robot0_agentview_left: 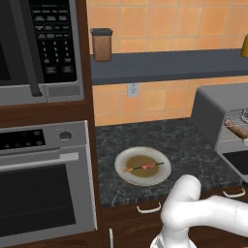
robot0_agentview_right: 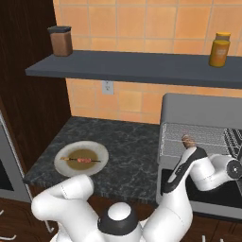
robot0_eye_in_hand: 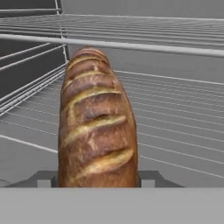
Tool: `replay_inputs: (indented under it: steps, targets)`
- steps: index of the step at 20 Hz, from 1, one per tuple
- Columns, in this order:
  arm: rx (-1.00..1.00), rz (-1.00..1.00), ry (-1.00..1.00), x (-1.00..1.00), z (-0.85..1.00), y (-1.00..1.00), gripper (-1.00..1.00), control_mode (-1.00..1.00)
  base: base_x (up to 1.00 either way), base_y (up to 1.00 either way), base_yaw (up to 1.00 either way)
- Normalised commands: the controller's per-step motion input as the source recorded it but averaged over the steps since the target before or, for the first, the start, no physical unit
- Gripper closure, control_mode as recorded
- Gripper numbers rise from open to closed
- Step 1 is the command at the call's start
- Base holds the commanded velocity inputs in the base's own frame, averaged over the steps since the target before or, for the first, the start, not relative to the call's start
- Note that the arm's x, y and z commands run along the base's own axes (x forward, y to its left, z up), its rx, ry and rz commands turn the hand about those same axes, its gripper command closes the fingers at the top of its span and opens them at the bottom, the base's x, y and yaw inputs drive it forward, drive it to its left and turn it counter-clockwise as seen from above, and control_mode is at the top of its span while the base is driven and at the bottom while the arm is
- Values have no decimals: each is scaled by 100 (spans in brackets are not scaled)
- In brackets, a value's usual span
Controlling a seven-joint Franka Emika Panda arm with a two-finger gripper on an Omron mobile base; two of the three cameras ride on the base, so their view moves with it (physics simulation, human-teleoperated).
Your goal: Pick up the kebab skewer and baguette bread, and place them inside the toaster oven. Close the toaster oven door and start by setting the timer.
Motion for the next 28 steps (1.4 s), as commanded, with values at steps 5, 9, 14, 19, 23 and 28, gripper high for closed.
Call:
replay_inputs:
  steps: [5, 9, 14, 19, 23, 28]
  targets:
    - [0, 0, 0, 43, 2, 51, 100, -100, 0, 0, 0]
    - [0, 0, 0, 53, 3, 35, 100, -100, 0, 0, 0]
    - [6, 0, -15, 7, -8, 3, 100, -100, 0, 0, 0]
    - [9, 0, -9, 23, -9, 0, 100, -100, 0, 0, 0]
    - [3, 0, 0, 37, 1, 0, 100, -100, 0, 0, 0]
    - [0, 0, 0, 2, 0, 0, -100, -100, 0, 0, 0]
